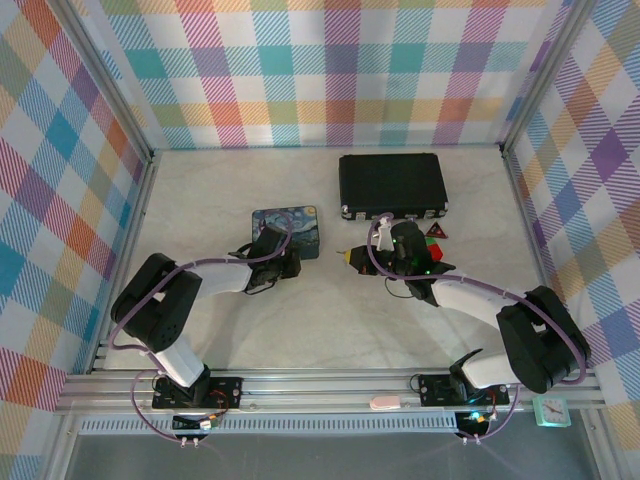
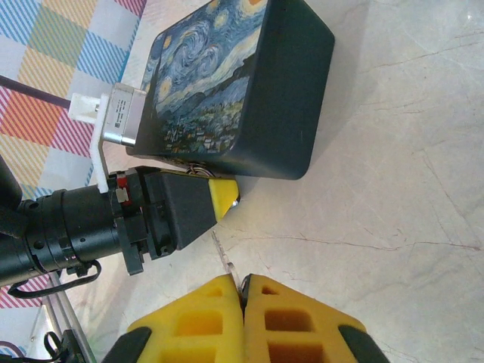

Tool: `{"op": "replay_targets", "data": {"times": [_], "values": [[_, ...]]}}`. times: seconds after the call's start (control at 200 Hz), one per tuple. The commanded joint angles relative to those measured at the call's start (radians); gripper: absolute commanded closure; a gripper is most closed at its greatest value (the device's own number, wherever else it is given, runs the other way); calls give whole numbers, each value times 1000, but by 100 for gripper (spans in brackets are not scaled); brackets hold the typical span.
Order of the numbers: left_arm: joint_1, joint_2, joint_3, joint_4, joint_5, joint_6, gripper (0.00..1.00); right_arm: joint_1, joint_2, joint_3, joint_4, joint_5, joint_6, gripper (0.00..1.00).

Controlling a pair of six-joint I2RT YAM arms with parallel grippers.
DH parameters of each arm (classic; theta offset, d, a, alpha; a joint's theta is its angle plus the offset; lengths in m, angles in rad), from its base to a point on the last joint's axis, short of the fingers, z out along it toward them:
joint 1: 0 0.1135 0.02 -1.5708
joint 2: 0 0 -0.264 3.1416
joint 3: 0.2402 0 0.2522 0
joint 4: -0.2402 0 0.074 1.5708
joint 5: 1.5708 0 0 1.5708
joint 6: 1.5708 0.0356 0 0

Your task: Unlock a padlock with a key

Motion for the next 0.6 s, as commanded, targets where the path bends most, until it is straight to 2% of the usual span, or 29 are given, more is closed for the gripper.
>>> {"op": "replay_targets", "data": {"times": [0.0,0.055,0.125,0.385,0.595], "values": [[6,28,-1,-6,26,-11,80,5,-14,9,5,9,6,100],[6,9,-7,-1,32,-28,86,6,-14,9,5,9,6,100],[6,-19,-7,3,49,-64,100,4,-14,9,3,9,6,100],[15,-112,-27,89,133,-263,100,6,-3,8,31,-8,45,100],[54,-130,-94,274,221,-465,100,19,30,-17,115,-26,141,100]]}}
